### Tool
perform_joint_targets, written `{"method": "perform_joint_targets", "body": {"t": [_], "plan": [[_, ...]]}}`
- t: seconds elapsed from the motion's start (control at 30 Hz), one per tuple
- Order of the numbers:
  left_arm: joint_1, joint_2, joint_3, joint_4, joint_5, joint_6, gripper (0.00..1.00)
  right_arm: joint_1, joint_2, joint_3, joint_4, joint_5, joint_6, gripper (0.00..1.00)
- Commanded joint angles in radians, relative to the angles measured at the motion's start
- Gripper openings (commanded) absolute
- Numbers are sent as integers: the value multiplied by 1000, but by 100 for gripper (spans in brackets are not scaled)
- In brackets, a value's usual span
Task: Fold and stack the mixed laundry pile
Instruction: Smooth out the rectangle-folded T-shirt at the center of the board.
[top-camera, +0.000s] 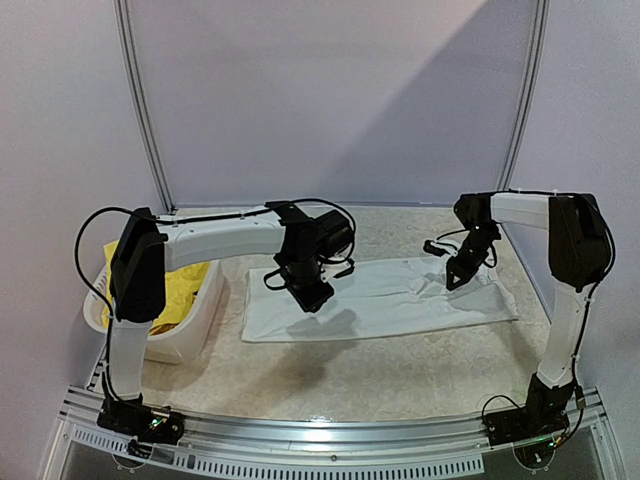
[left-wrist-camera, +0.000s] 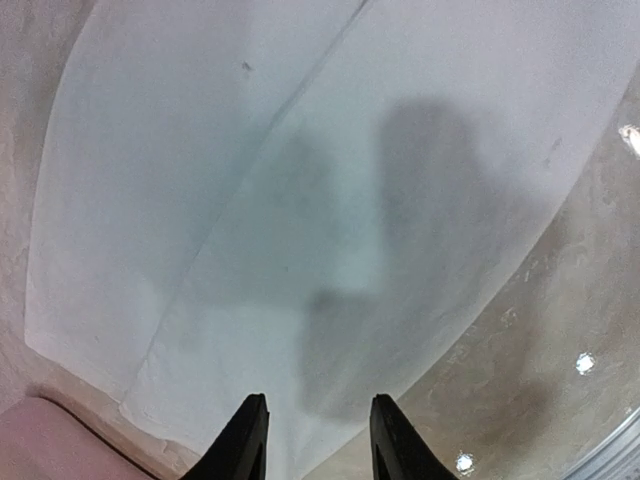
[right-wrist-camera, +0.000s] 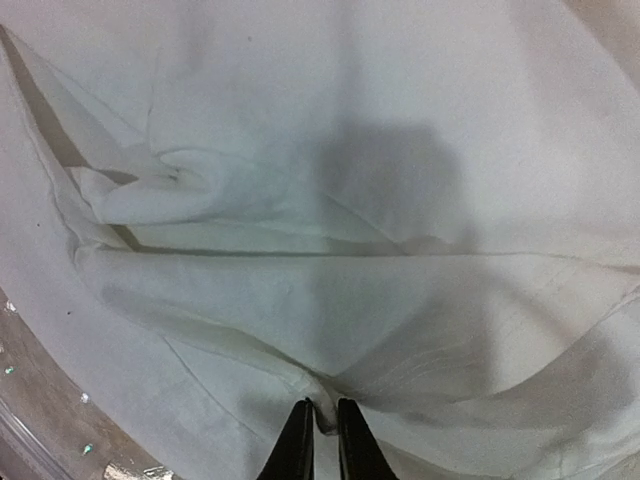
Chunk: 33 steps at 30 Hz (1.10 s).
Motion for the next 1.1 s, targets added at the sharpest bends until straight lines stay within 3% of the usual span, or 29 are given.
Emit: {"method": "perform_joint_targets", "body": {"t": [0.0, 0.3, 1.07], "plan": [[-11, -29, -14, 15, 4, -12, 36, 9, -7, 56, 9, 4, 31, 7], [-11, -33, -37, 19, 1, -16, 36, 33, -17, 161, 15, -7, 53, 0], [-7, -62, -114, 25, 2, -29, 36, 176, 56, 223, 37, 55, 34, 0]]}}
